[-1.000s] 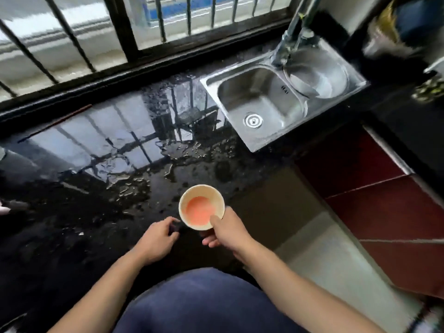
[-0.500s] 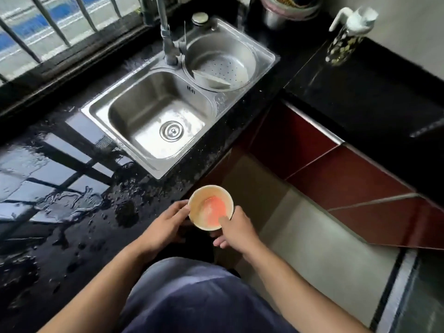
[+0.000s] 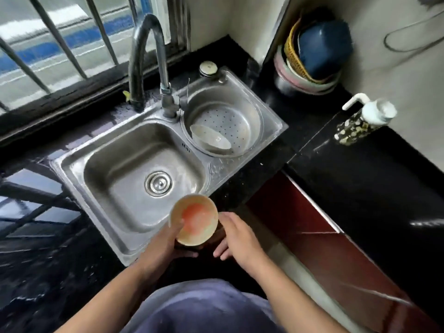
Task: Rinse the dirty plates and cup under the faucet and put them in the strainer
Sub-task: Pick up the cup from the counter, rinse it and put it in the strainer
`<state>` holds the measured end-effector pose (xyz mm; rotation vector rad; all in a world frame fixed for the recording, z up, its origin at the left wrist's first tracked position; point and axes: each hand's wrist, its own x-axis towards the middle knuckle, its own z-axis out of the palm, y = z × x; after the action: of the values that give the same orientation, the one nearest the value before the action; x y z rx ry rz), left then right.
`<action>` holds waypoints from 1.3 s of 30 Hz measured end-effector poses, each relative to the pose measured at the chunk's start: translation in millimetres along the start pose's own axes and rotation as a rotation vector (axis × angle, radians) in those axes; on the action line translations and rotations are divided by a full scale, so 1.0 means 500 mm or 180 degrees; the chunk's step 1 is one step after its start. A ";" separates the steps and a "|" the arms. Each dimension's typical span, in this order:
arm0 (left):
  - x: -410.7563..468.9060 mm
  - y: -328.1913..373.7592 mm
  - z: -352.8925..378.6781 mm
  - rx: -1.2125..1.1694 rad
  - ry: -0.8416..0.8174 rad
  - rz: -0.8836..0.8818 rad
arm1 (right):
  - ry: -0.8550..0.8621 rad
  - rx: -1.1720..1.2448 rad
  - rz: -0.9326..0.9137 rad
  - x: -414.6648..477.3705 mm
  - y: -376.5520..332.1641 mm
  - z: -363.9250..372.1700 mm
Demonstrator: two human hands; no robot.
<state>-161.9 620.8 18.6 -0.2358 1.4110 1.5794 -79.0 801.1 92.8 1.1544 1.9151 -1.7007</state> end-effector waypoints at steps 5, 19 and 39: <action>0.074 0.076 0.004 -0.0432 0.0841 0.0310 | -0.0218 -0.0397 -0.0314 0.217 -0.151 -0.075; 0.241 0.205 0.027 -0.1801 0.2617 0.0961 | -0.0246 -0.4685 -0.2497 0.753 -0.587 -0.042; 0.258 0.208 -0.001 -0.1875 0.2602 0.0760 | -0.0842 -0.2373 -0.2902 0.472 -0.379 -0.081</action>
<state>-305.3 701.3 -1.6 -1.2103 1.5466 2.2086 -354.6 928.8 62.0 -0.2555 2.6984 -1.1111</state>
